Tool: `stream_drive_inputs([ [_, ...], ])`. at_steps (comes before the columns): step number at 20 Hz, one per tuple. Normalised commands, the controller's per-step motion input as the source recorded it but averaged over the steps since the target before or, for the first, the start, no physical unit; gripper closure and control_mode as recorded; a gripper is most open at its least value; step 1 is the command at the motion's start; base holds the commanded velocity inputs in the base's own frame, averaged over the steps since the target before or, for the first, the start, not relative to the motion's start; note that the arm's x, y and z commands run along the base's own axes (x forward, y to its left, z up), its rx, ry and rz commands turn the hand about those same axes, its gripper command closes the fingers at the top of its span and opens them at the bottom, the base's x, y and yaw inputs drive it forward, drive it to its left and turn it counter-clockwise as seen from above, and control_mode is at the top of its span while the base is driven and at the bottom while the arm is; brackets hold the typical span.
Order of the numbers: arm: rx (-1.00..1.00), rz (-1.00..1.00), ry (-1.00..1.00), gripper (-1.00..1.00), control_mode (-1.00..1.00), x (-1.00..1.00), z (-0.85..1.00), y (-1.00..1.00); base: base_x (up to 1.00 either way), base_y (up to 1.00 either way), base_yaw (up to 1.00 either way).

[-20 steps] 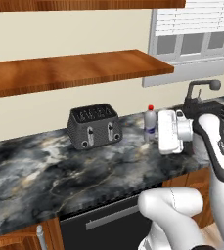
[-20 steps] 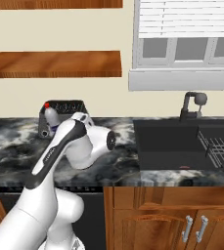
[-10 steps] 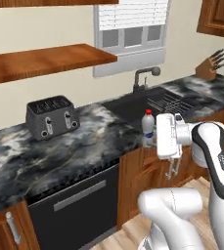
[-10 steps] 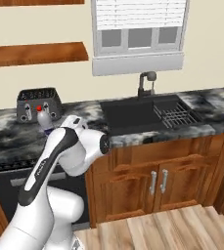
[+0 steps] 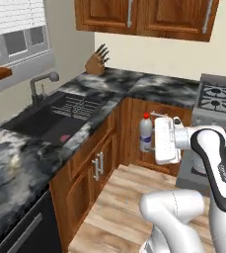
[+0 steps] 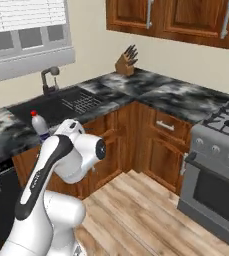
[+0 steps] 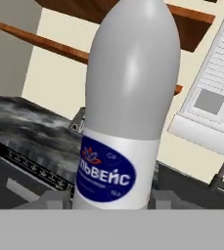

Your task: Place the drinks on the dining counter in a tight cluster.

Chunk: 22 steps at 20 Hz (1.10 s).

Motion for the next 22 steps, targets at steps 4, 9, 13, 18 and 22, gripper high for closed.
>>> stream_drive_inputs([
  [4, 0.0, 0.0, 0.0, 1.0, 1.0, 0.0, 0.0, 0.0, 0.0, 0.01, -0.96],
  [9, 0.0, 0.0, 0.0, 1.0, 1.0, 0.0, 0.0, 0.0, 0.0, 0.07, -0.88],
  [13, 0.0, 0.0, 0.0, 1.0, 1.0, 0.0, 0.0, 0.0, 0.0, 0.2, -0.81],
  [18, 0.0, 0.0, 0.0, 1.0, 1.0, 0.0, 0.0, 0.0, 0.0, 0.1, -0.93],
  [22, 0.0, 0.0, 0.0, 1.0, 1.0, 0.0, 0.0, 0.0, 0.14, 0.26, -0.9],
])
